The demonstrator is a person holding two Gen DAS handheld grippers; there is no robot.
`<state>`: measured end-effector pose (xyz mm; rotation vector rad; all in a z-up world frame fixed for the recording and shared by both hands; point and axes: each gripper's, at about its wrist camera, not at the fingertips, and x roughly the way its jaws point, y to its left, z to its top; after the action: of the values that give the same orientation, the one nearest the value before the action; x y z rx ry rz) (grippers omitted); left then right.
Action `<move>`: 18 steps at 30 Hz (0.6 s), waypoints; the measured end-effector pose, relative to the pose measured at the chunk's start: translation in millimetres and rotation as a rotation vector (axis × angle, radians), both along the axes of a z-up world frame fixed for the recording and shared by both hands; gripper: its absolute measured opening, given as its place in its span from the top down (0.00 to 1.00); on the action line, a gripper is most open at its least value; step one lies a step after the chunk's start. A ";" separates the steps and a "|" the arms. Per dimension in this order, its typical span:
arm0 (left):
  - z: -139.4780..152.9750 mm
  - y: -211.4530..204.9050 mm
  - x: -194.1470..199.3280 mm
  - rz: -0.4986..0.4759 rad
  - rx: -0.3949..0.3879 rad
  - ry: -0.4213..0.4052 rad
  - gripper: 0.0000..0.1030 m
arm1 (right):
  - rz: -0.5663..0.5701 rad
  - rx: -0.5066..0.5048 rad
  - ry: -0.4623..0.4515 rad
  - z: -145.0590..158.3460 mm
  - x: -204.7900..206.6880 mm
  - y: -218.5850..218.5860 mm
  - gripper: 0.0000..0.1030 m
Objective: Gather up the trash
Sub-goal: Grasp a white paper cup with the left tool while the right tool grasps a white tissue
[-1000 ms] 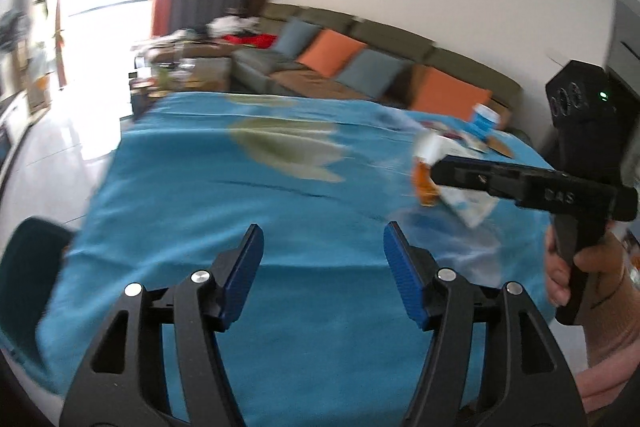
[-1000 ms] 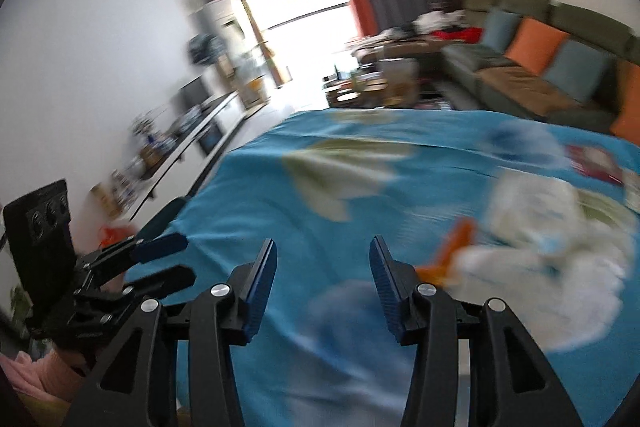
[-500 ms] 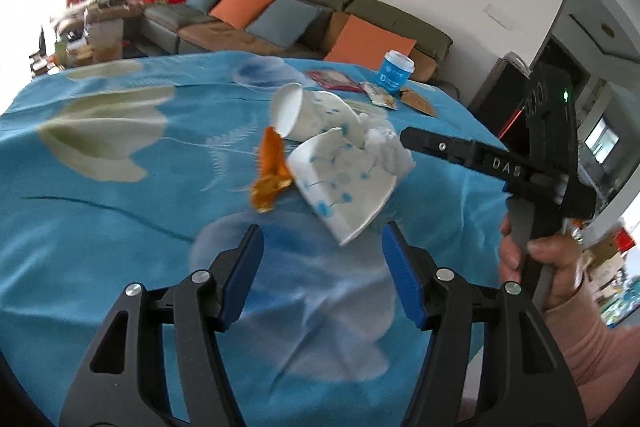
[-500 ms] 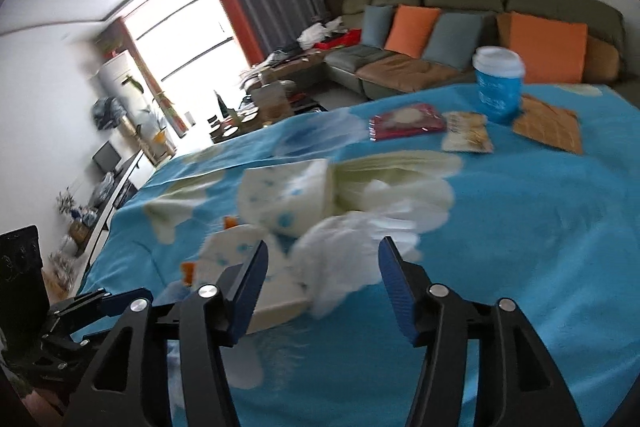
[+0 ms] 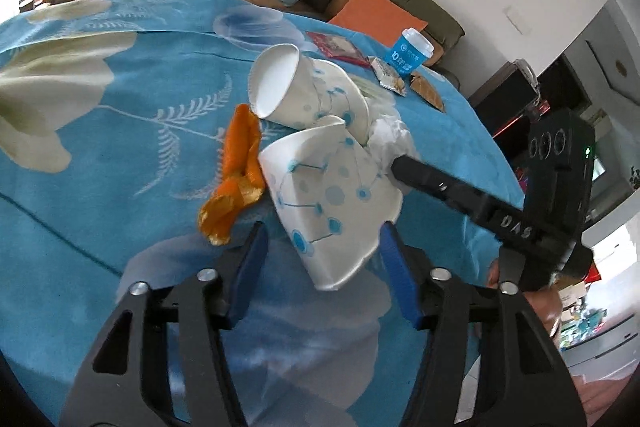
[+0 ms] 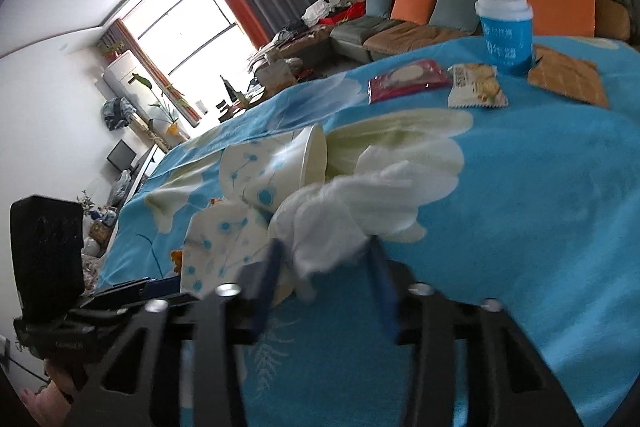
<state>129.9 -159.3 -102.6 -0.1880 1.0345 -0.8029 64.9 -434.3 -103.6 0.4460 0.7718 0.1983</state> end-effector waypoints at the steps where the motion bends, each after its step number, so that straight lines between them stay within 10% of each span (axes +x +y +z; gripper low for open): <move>1: -0.9 -1.3 1.3 -0.006 -0.008 0.010 0.55 | 0.005 0.009 0.000 -0.5 -0.6 -0.4 0.75; 5: -0.5 -4.5 0.8 -0.010 -0.007 -0.001 0.71 | 0.018 0.010 -0.015 1.8 -4.1 1.4 0.92; 18: 11.6 0.6 -22.6 -0.078 -0.030 -0.078 0.77 | 0.123 -0.031 -0.107 21.8 -26.6 27.2 0.98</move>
<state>107.3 -158.8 -91.0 -0.1419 0.9615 -0.8905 38.3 -407.2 -81.8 0.3558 0.6969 0.3225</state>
